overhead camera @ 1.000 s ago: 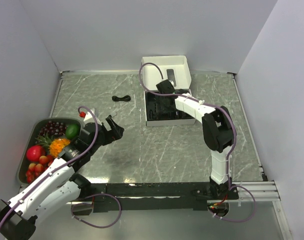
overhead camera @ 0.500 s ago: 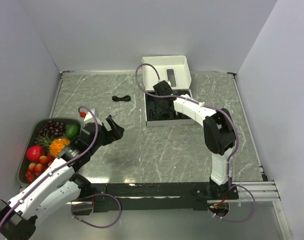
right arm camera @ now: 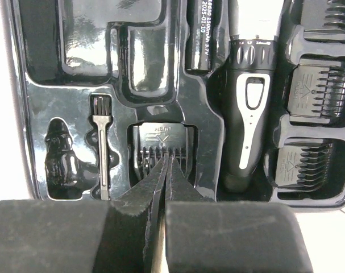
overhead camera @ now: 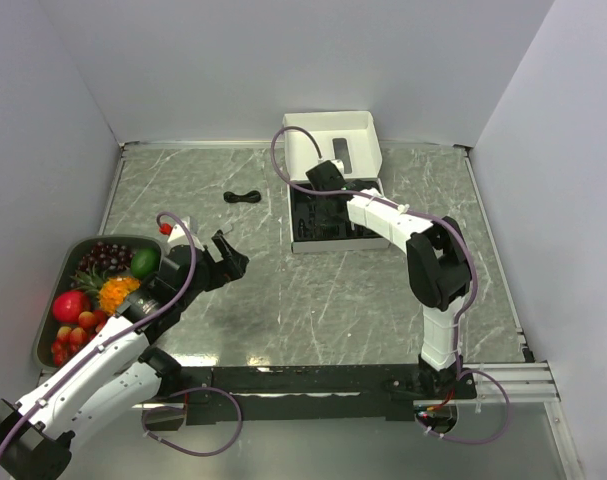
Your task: Sort the hair-cutting tools
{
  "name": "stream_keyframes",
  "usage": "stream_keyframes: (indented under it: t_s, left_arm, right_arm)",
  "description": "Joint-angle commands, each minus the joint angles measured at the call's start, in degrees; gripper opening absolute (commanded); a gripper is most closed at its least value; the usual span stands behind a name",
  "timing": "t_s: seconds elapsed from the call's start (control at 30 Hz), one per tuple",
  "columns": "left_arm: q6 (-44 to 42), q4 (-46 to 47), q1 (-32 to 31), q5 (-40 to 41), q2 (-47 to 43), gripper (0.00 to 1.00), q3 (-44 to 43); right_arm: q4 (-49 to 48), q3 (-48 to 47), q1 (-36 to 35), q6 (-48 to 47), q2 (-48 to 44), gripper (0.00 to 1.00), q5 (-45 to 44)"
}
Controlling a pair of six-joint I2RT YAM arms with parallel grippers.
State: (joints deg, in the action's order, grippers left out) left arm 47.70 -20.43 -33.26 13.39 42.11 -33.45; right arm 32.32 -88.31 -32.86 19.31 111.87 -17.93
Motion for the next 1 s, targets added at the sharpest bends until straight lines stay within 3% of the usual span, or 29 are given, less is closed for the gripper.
stream_keyframes:
  t_s: [0.0, 0.33, 0.7, 0.8, 0.83, 0.97]
  left_arm:
    - [-0.5, 1.9, -0.2, 0.1, -0.6, 0.99, -0.7]
    - [-0.3, 2.9, -0.2, 0.6, 0.1, 0.99, 0.8]
    - [0.5, 3.0, -0.2, 2.4, 2.4, 1.0, -1.9]
    - [1.2, 3.8, -0.2, 4.2, 4.8, 0.99, -3.6]
    - [1.3, 4.1, -0.2, 4.7, 5.7, 0.99, -4.2]
    - [1.4, 3.1, -0.2, 9.4, 13.0, 0.99, -9.9]
  right_arm:
    - [-0.6, -0.6, 0.5, 0.7, 0.6, 0.0, -1.8]
    - [-2.7, 0.9, 1.1, 0.7, 3.6, 0.0, -0.9]
    - [-2.5, 3.5, 0.4, 0.6, -6.2, 0.0, -3.9]
    - [-0.9, 3.1, -1.3, -0.1, -9.5, 0.08, -7.0]
    - [-0.4, 3.0, -1.8, -0.3, -11.2, 0.18, -7.9]
    - [0.5, 5.2, -4.4, -0.5, -16.5, 0.43, -9.5]
